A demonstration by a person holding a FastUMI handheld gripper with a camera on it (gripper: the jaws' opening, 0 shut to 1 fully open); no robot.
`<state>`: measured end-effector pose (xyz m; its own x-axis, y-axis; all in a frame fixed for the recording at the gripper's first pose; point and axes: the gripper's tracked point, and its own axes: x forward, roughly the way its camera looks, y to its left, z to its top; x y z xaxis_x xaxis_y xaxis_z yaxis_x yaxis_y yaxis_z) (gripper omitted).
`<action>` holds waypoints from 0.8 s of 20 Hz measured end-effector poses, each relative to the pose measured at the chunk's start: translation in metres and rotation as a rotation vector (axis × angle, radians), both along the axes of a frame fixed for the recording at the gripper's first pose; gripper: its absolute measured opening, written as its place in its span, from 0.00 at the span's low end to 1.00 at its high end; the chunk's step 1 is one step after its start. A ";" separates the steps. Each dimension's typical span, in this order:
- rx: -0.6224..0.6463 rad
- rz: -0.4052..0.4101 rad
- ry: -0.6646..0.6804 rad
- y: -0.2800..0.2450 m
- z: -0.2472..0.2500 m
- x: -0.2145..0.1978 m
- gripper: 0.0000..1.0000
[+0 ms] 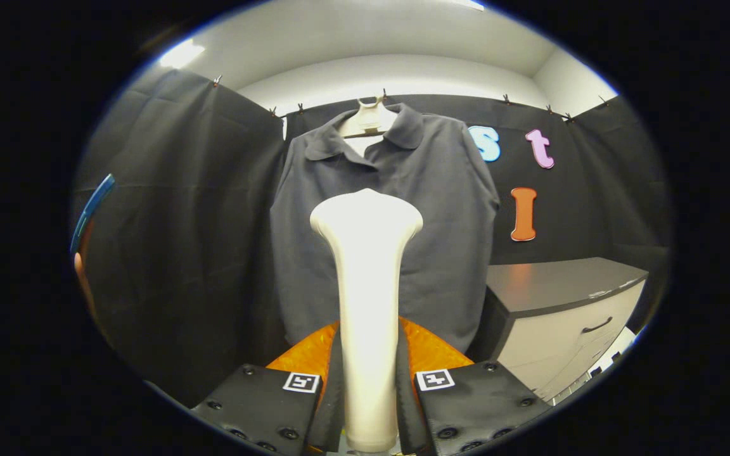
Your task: Iron the clothes twice with a garment steamer, once on the left side and once on the right side.
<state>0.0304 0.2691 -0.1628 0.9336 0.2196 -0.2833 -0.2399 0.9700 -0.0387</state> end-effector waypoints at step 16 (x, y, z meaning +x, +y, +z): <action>0.014 -0.095 -0.085 -0.157 0.052 -0.002 0.41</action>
<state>0.0281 0.1117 -0.1103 0.9709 0.1321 -0.1996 -0.1429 0.9889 -0.0409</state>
